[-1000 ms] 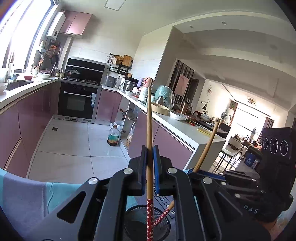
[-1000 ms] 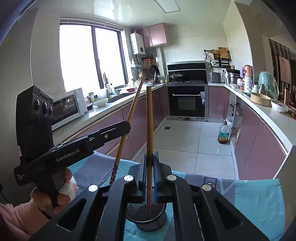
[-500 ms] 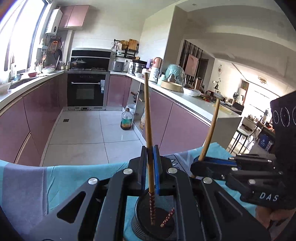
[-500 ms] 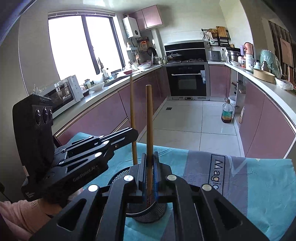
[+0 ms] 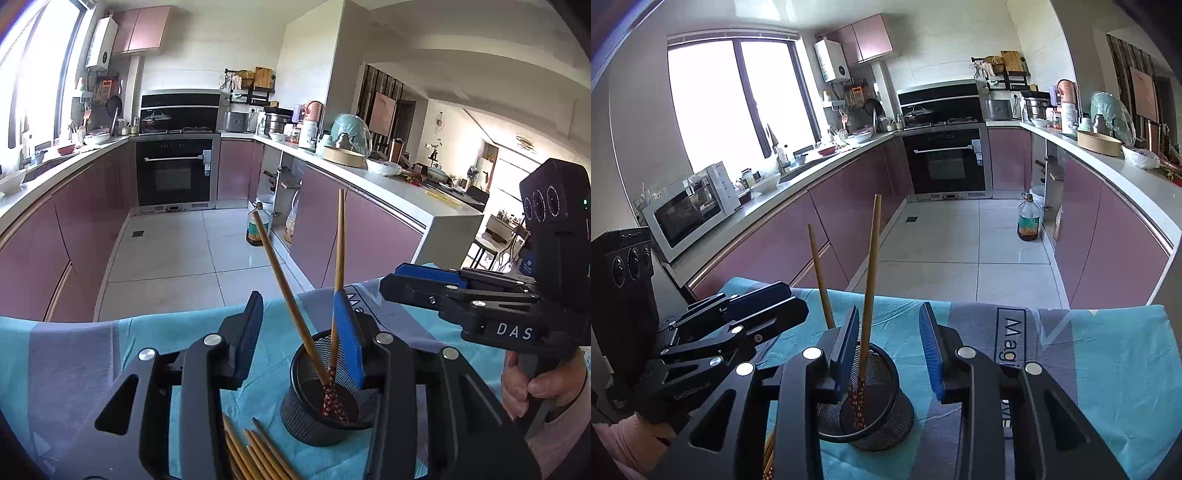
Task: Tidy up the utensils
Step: 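Lower both chopsticks into the mesh cup and open both tools, then move both tools back down to the chopstick pile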
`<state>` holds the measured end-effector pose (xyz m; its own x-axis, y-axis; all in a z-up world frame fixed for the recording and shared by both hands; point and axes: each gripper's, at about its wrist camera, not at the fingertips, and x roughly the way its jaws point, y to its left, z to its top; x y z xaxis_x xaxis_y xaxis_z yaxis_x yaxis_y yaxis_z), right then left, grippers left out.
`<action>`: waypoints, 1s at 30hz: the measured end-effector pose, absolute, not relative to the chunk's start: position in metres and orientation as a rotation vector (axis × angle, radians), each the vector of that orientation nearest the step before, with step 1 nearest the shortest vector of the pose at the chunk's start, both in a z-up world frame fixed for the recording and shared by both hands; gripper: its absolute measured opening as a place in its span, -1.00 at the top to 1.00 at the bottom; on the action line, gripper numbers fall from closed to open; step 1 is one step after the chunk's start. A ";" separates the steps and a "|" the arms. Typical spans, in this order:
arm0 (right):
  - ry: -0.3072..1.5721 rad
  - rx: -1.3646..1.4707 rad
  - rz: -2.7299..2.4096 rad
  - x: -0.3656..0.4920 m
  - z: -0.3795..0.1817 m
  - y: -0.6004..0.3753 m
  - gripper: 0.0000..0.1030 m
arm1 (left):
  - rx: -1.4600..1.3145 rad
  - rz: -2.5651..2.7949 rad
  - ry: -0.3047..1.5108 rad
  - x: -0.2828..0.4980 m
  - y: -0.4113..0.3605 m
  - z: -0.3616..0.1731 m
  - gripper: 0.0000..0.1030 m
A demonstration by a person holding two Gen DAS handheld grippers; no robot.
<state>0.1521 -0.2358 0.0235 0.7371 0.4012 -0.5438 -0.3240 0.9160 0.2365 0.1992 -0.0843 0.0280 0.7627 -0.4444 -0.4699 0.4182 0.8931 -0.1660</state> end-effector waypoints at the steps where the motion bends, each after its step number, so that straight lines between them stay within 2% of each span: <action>1: 0.615 0.133 0.413 0.148 0.026 -0.236 0.36 | -0.050 -0.462 0.518 0.195 -0.078 0.030 0.09; 6: 0.564 0.106 0.535 0.104 0.036 -0.221 0.22 | -0.031 -0.435 0.500 0.160 -0.043 0.036 -0.05; 9: 0.607 0.073 0.613 0.085 0.024 -0.203 0.15 | -0.014 -0.409 0.530 0.143 -0.023 0.026 -0.08; 19: 0.880 0.037 0.624 0.079 -0.064 -0.159 0.16 | 0.028 -0.362 0.765 0.110 0.013 -0.061 -0.09; 23: 0.926 0.033 0.584 0.084 -0.075 -0.152 0.29 | 0.033 -0.363 0.817 0.101 0.013 -0.079 -0.09; 30: 0.938 0.031 0.559 0.082 -0.080 -0.145 0.32 | 0.046 -0.380 0.877 0.100 -0.002 -0.092 -0.07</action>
